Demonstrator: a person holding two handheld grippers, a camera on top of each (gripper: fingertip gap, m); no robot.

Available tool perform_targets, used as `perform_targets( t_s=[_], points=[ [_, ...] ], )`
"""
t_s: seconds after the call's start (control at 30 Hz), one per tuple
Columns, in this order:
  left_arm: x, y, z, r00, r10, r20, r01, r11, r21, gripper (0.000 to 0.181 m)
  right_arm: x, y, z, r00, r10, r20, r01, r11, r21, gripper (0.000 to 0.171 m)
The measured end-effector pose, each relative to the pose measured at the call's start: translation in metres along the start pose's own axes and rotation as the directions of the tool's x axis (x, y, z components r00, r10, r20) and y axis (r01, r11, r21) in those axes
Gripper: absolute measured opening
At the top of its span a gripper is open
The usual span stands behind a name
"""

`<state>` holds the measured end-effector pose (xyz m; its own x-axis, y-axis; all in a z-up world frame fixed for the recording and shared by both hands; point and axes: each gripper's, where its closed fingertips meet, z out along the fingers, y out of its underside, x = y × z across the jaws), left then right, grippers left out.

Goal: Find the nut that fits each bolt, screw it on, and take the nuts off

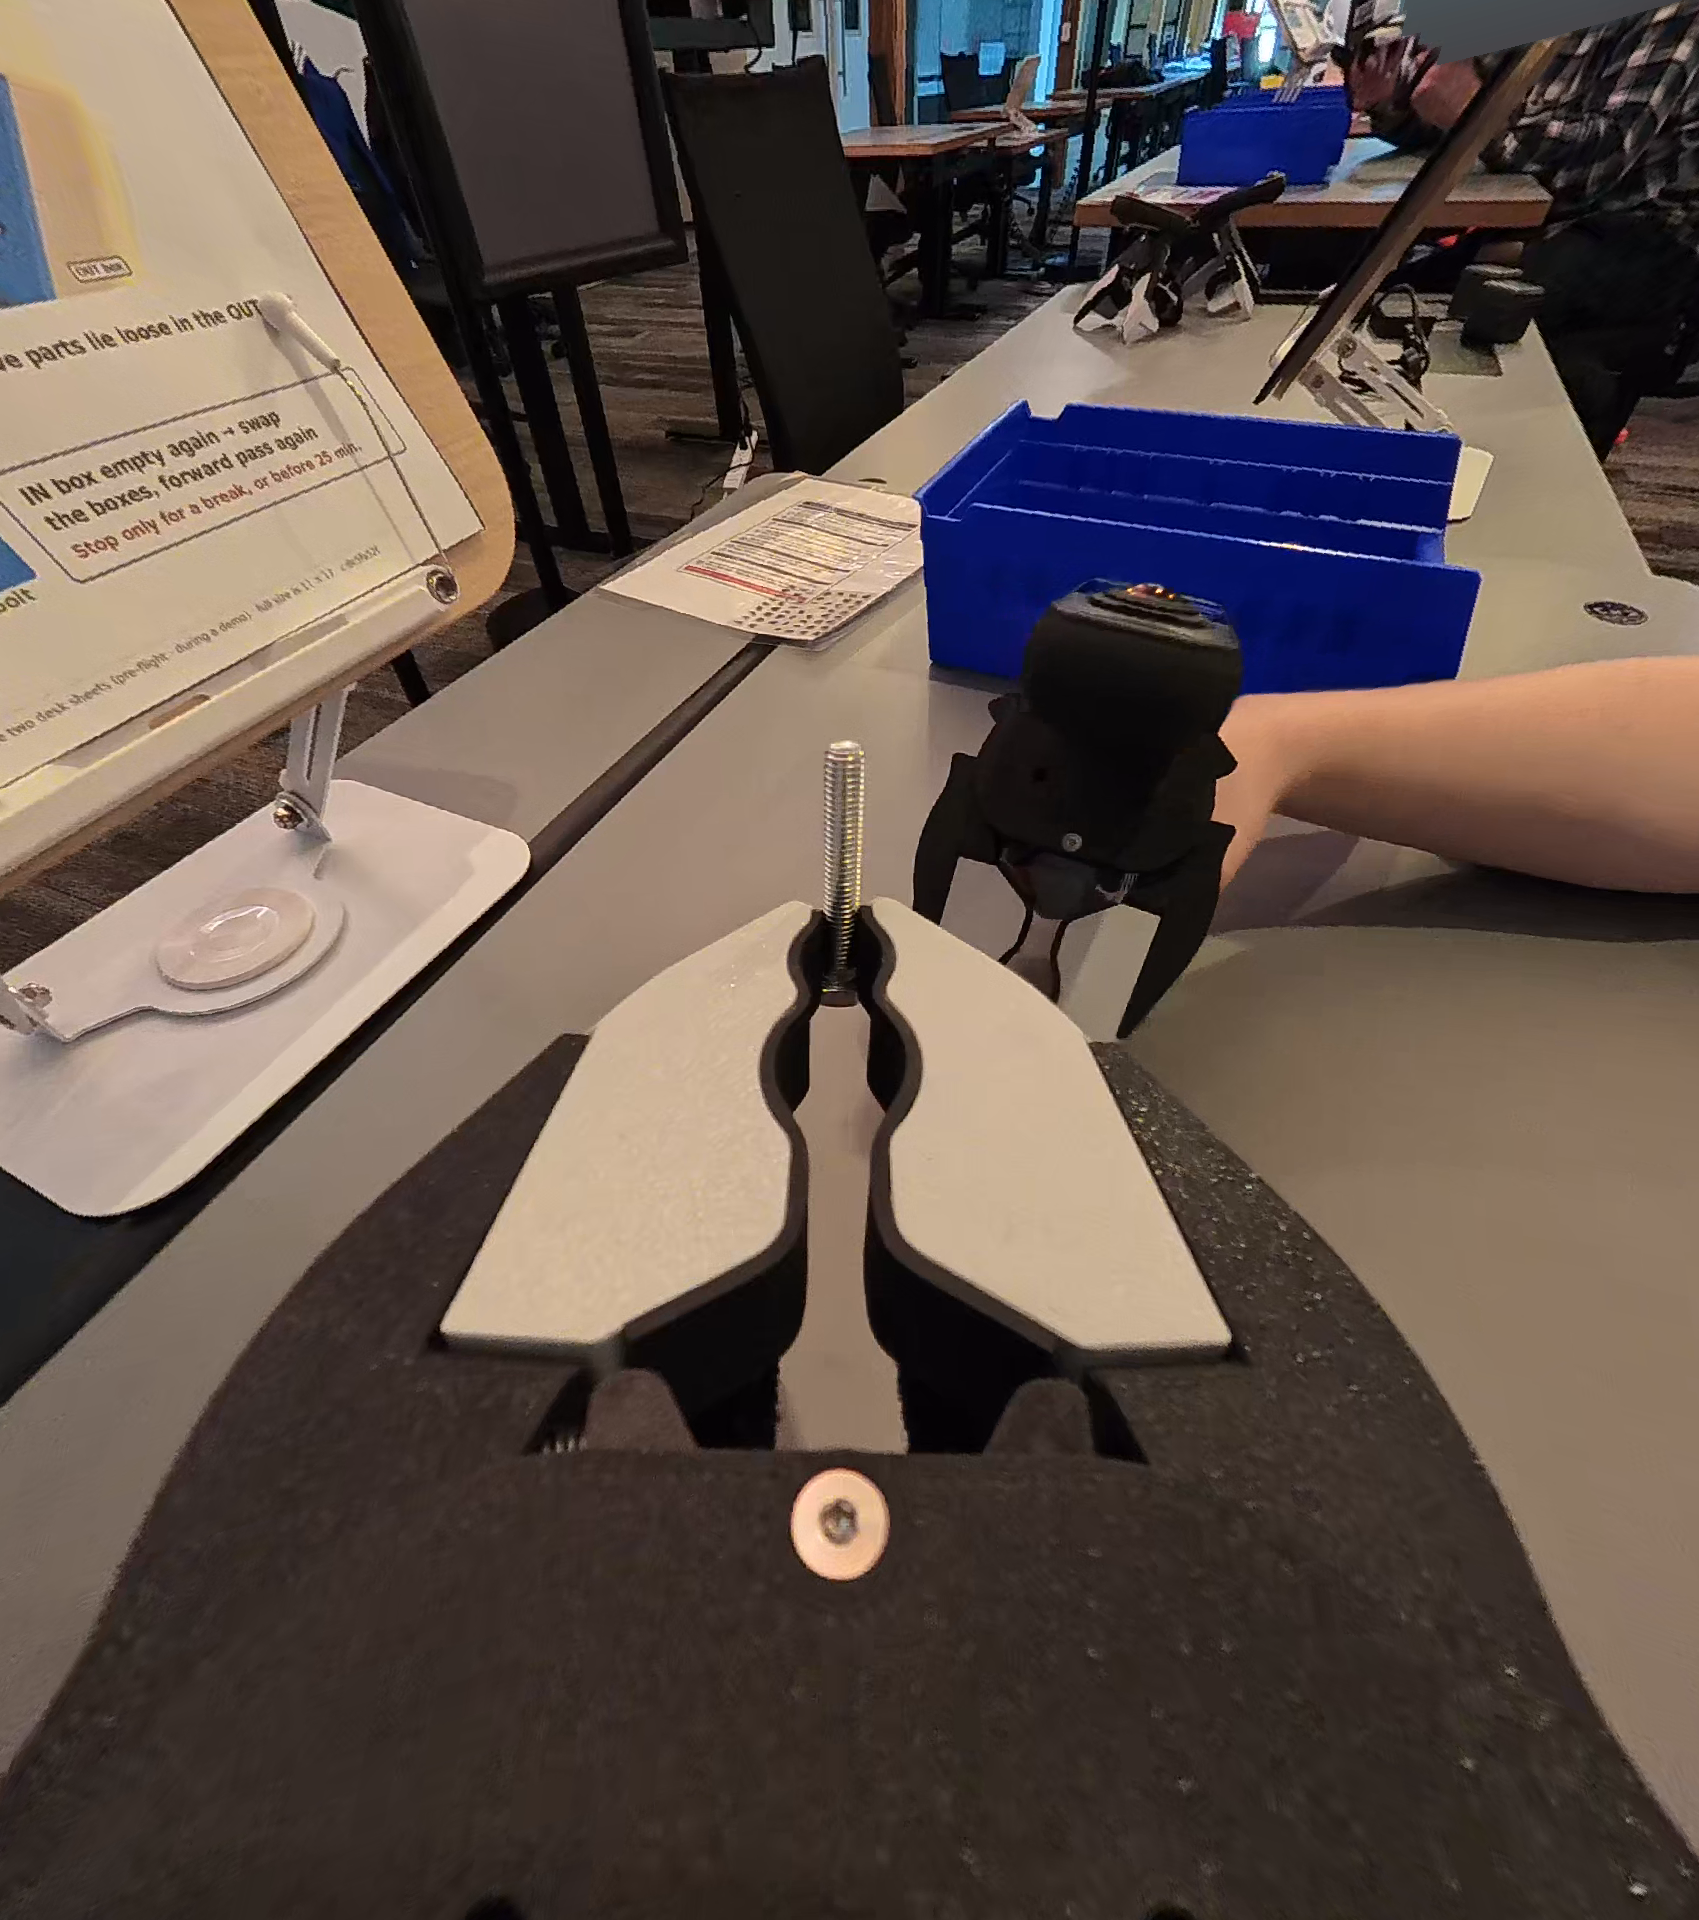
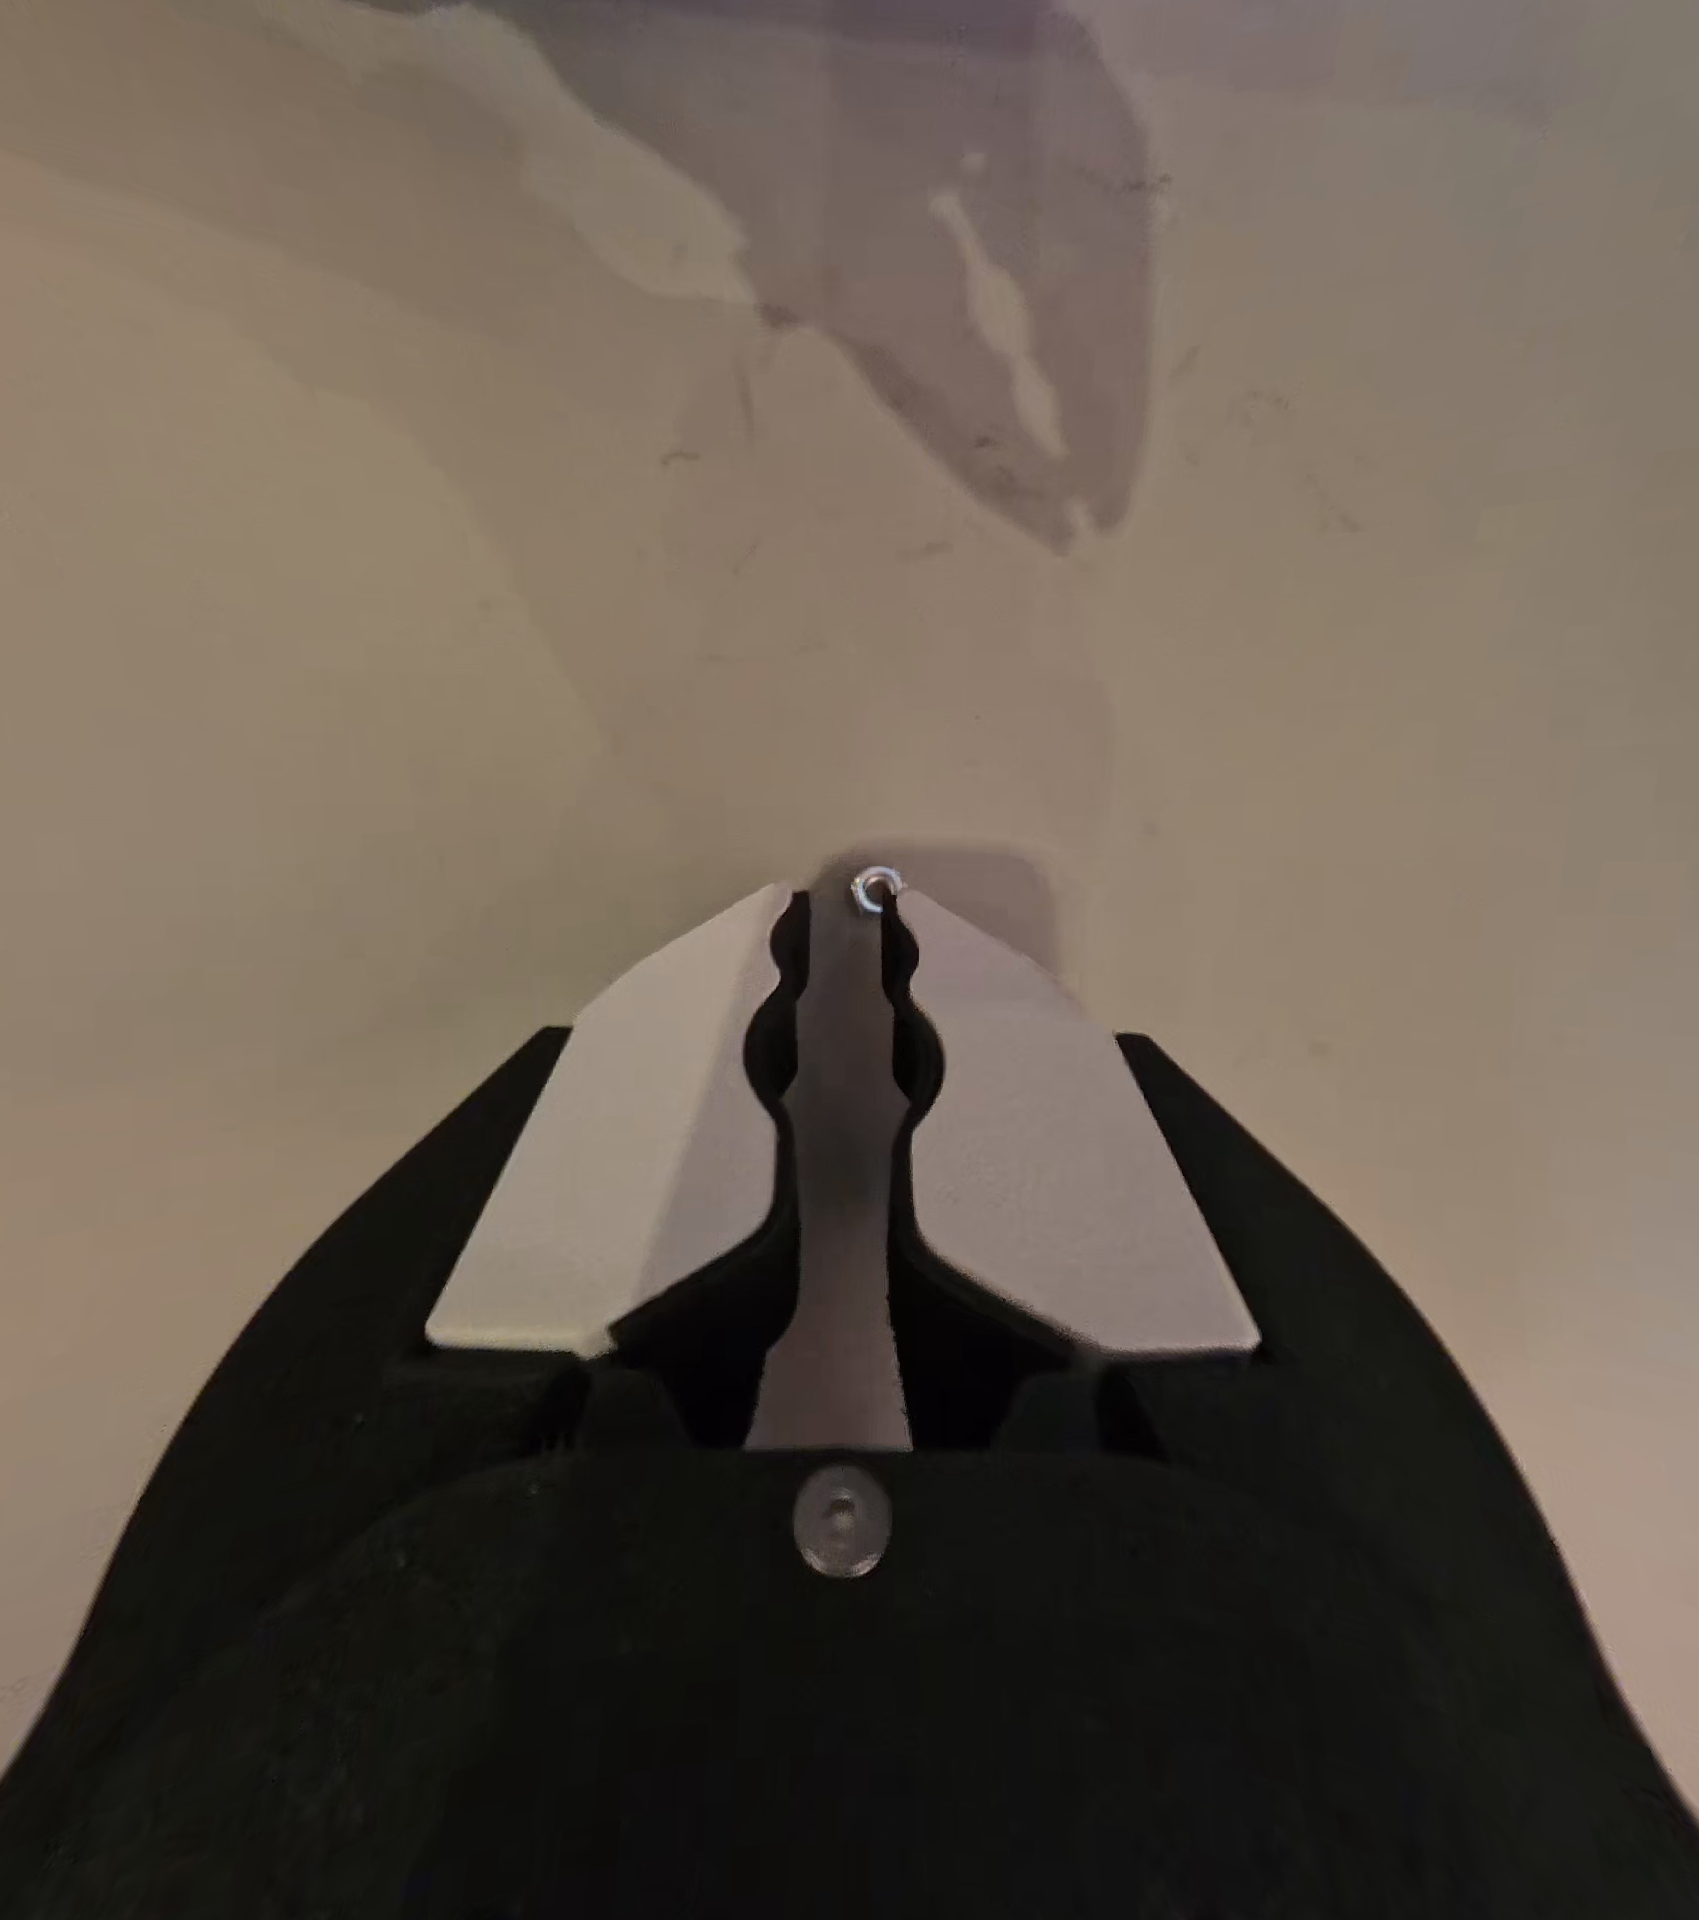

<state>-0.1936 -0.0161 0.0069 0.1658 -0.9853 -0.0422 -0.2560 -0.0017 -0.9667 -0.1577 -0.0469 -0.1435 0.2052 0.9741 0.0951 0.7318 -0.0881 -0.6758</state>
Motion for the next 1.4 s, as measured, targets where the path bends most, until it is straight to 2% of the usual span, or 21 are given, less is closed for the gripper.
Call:
perform_targets(
  t_s=[0.1,0.27,0.5,0.83,1.13,1.4],
  points=[
    [0.001,-0.002,-0.002,1.0,0.011,-0.007,-0.011,1.0,-0.004,0.004,0.002,0.002,-0.001,0.992,-0.126,0.019,0.126,0.992,-0.002,0.017],
    [0.0,-0.006,-0.006,1.0,0.013,-0.012,-0.013,1.0,0.006,0.004,0.005,-0.006,-0.001,0.982,-0.13,0.137,0.124,0.991,0.055,0.018],
    [-0.006,-0.005,-0.008,0.999,-0.027,-0.023,0.027,1.0,0.015,0.004,0.004,0.0,0.001,0.957,-0.153,0.245,0.173,0.983,-0.059,0.019],
    [-0.007,-0.005,-0.009,0.999,-0.029,-0.026,0.029,1.0,0.009,0.004,0.004,0.002,0.011,0.943,-0.197,0.269,0.233,0.966,-0.108,0.017],
    [-0.005,-0.002,-0.007,0.999,-0.031,-0.035,0.031,1.0,-0.005,0.004,0.004,0.005,0.012,0.94,-0.174,0.293,0.219,0.968,-0.125,0.014],
    [-0.007,0.005,-0.004,0.998,-0.041,-0.039,0.04,0.999,-0.027,0.004,0.002,0.005,0.011,0.952,-0.16,0.26,0.194,0.975,-0.11,0.009]
  ],
)
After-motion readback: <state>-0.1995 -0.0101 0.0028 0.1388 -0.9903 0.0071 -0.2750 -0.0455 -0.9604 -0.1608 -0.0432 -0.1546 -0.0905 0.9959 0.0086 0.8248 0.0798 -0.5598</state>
